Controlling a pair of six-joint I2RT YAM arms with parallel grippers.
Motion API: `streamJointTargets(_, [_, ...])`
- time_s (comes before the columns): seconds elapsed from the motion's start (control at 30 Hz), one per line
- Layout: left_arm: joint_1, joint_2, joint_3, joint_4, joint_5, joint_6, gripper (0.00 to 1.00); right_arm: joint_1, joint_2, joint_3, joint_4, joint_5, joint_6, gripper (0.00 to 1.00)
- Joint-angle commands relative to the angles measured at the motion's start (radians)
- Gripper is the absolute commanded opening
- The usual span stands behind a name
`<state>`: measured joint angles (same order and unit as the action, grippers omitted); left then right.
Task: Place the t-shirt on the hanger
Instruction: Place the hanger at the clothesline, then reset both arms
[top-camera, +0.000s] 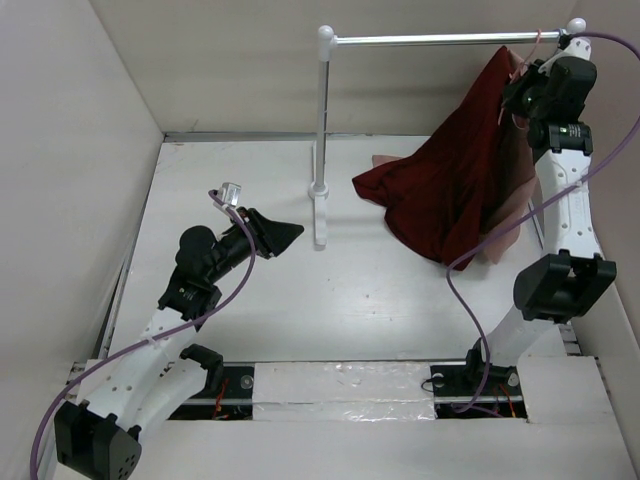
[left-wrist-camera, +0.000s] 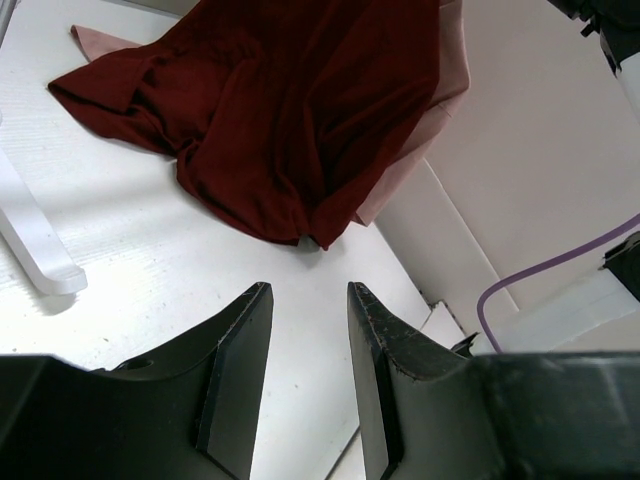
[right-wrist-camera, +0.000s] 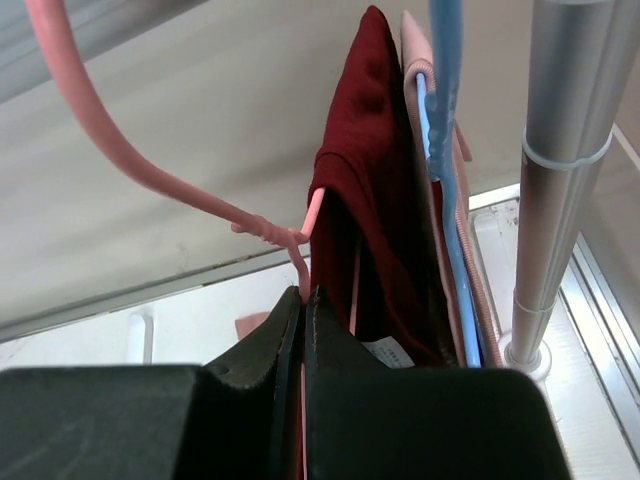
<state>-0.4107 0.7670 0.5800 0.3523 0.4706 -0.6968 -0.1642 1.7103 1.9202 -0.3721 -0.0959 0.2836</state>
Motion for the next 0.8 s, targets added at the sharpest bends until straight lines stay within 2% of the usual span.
streamJointTargets(0.0, [-0.002, 0.002, -0.011, 0.057, 0.019, -0.001, 0.32, -0.011, -0.055, -0.044, 0.051, -0.021, 0.022, 0.0])
streamJointTargets(0.03, [-0.002, 0.006, -0.011, 0.059, 0.016, -0.003, 0.33, -0.011, -0.061, -0.052, 0.056, -0.016, 0.025, 0.0])
streamJointTargets(0.07, [-0.002, 0.006, -0.011, 0.059, 0.016, -0.001, 0.33, -0.011, -0.07, -0.07, 0.062, -0.015, 0.034, 0.1])
streamJointTargets(0.1, [-0.002, 0.008, -0.011, 0.059, 0.017, -0.001, 0.33, -0.011, -0.084, -0.082, 0.071, -0.01, 0.041, 0.34])
streamJointTargets(0.17, [-0.002, 0.008, -0.008, 0.053, 0.013, -0.001, 0.33, -0.011, -0.133, -0.121, 0.116, -0.004, 0.067, 0.54])
streamJointTargets(0.2, [-0.002, 0.006, -0.005, 0.048, 0.011, -0.001, 0.33, -0.011, -0.152, -0.122, 0.124, 0.005, 0.075, 0.72])
streamJointTargets(0.27, [-0.002, 0.003, 0.003, 0.033, 0.003, 0.005, 0.33, -0.011, -0.204, -0.122, 0.125, 0.018, 0.094, 0.83])
streamJointTargets(0.33, [-0.002, -0.008, 0.017, 0.027, 0.008, 0.006, 0.34, -0.011, -0.25, -0.128, 0.131, 0.048, 0.1, 0.86])
streamJointTargets(0.37, [-0.002, -0.011, 0.02, 0.024, 0.008, 0.008, 0.35, 0.0, -0.308, -0.141, 0.143, 0.062, 0.095, 0.99])
streamJointTargets(0.43, [-0.002, -0.026, 0.033, 0.024, 0.011, 0.01, 0.39, 0.012, -0.416, -0.216, 0.195, 0.085, 0.095, 1.0])
streamJointTargets(0.47, [-0.002, -0.028, 0.034, 0.02, 0.01, 0.01, 0.4, 0.012, -0.417, -0.243, 0.211, 0.085, 0.103, 1.0])
streamJointTargets(0.53, [-0.002, -0.034, 0.053, 0.007, -0.003, 0.01, 0.43, 0.022, -0.543, -0.349, 0.273, 0.03, 0.135, 1.0])
streamJointTargets(0.7, [-0.002, -0.06, 0.141, -0.084, -0.047, 0.049, 0.53, 0.043, -0.834, -0.66, 0.548, -0.307, 0.325, 1.0])
streamJointTargets(0.77, [-0.002, -0.081, 0.181, -0.152, -0.085, 0.075, 0.57, 0.054, -0.961, -0.781, 0.637, -0.381, 0.395, 1.0])
